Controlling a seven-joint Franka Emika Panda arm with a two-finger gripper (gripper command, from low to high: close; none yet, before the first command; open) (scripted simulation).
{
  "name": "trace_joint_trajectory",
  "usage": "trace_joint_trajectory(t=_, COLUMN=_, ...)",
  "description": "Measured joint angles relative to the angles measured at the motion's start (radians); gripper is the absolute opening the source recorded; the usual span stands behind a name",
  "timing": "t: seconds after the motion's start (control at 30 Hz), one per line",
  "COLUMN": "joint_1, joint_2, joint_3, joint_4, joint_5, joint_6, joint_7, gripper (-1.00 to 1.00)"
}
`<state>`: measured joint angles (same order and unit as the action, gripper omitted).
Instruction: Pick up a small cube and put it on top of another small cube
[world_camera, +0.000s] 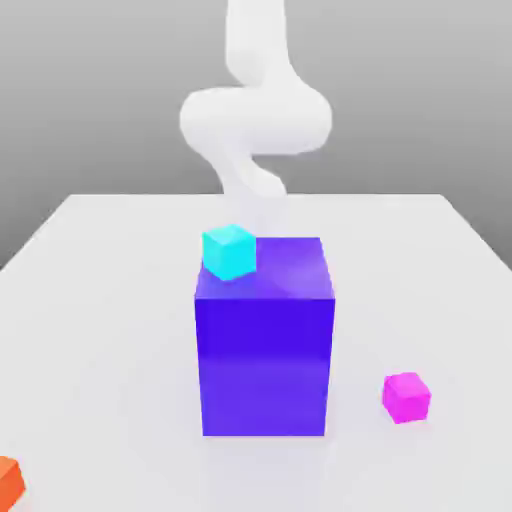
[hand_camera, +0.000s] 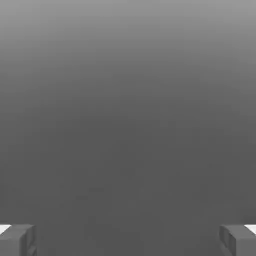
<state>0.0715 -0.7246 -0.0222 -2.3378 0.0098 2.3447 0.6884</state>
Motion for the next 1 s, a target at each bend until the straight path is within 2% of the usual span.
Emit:
trace_joint_trajectory(t=0.33, joint_1=0.265, joint_2=0.305, joint_3=-0.063, joint_4=-0.153, joint_5=0.055, joint_6=0.182, joint_7=-0.461, gripper=0.0)
trace_joint_trajectory(t=0.63, joint_1=0.433, joint_2=0.575, joint_3=-0.046, joint_4=-0.288, joint_5=0.098, joint_6=0.342, joint_7=-0.864, gripper=0.0)
trace_joint_trajectory(t=0.77, joint_1=0.488, joint_2=0.693, joint_3=-0.014, joint_4=-0.348, joint_5=0.079, joint_6=0.415, joint_7=-1.016, gripper=0.0)
trace_joint_trajectory(t=0.87, joint_1=0.524, joint_2=0.779, joint_3=-0.002, joint_4=-0.394, joint_5=0.024, joint_6=0.47, joint_7=-1.101, gripper=0.0)
trace_joint_trajectory(t=1.0, joint_1=0.527, joint_2=0.914, joint_3=-0.002, joint_4=-0.39, joint_5=-0.003, joint_6=0.576, joint_7=-1.128, gripper=0.0)
